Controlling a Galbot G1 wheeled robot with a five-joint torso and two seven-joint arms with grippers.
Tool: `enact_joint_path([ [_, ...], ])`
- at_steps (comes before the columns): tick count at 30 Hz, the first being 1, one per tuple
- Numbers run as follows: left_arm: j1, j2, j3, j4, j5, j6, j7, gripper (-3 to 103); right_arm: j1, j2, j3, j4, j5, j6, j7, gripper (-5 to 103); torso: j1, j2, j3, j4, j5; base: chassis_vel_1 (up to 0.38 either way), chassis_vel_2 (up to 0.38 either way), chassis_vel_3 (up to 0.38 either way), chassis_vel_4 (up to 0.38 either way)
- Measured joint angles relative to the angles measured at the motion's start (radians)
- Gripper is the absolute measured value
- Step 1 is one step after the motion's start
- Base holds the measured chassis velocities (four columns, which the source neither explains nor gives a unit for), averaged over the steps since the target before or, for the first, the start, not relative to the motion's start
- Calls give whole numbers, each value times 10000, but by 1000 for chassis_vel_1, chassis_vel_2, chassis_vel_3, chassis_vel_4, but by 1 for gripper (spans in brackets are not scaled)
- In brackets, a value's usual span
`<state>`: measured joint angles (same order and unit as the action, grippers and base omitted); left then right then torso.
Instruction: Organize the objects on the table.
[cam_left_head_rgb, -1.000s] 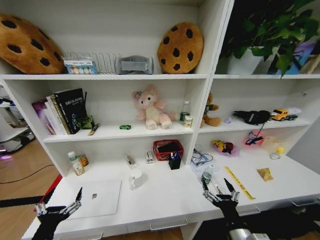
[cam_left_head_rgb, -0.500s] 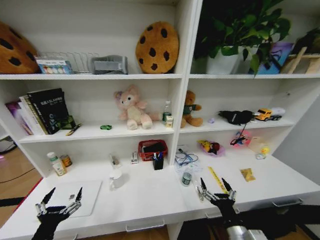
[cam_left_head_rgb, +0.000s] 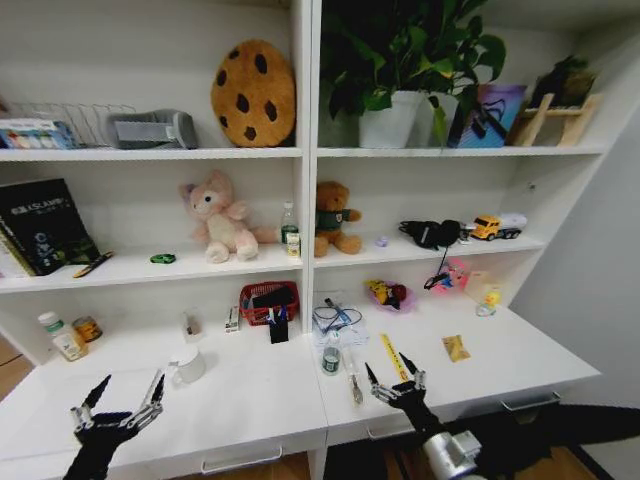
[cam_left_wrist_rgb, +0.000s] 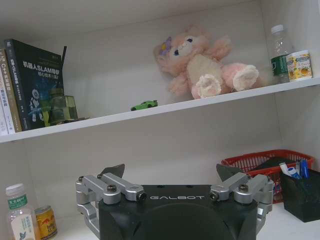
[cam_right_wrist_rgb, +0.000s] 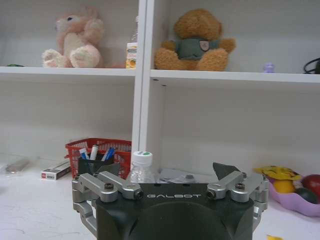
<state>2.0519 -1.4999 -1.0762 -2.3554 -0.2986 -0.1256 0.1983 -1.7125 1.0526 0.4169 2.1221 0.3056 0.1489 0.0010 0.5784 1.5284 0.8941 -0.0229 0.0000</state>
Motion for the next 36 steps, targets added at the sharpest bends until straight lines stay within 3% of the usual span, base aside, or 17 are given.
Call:
enact_joint_path([
  [12, 1, -1, 3, 0, 0, 0, 0, 100, 2685, -883, -1419, -1440, 1619, -584, -231, 100, 0, -1, 1, 0, 3, 4, 7, -3, -4],
  [18, 0, -1, 2, -1, 0, 0, 1, 100, 3511, -1018, -2345, -2103, 1791, -713, -308, 100, 0, 0, 0, -1, 0, 0, 0, 0, 0],
  [25, 0, -1, 2, 0, 0, 0, 0, 100, 3999, -975, -2703, -2506, 1817, -708, -318, 103, -1, 0, 1, -2, 0, 0, 0, 0, 0],
  [30, 0, -2, 3, 0, 0, 0, 0, 100, 4495, -944, -3004, -2836, 1888, -738, -320, 90, 0, 0, 1, -3, 0, 0, 0, 0, 0],
  [36, 0, -1, 2, 0, 0, 0, 0, 100, 5181, -829, -3442, -3316, 1920, -670, -528, 62, -1, 0, 0, 0, -1, 0, 0, 0, 0],
])
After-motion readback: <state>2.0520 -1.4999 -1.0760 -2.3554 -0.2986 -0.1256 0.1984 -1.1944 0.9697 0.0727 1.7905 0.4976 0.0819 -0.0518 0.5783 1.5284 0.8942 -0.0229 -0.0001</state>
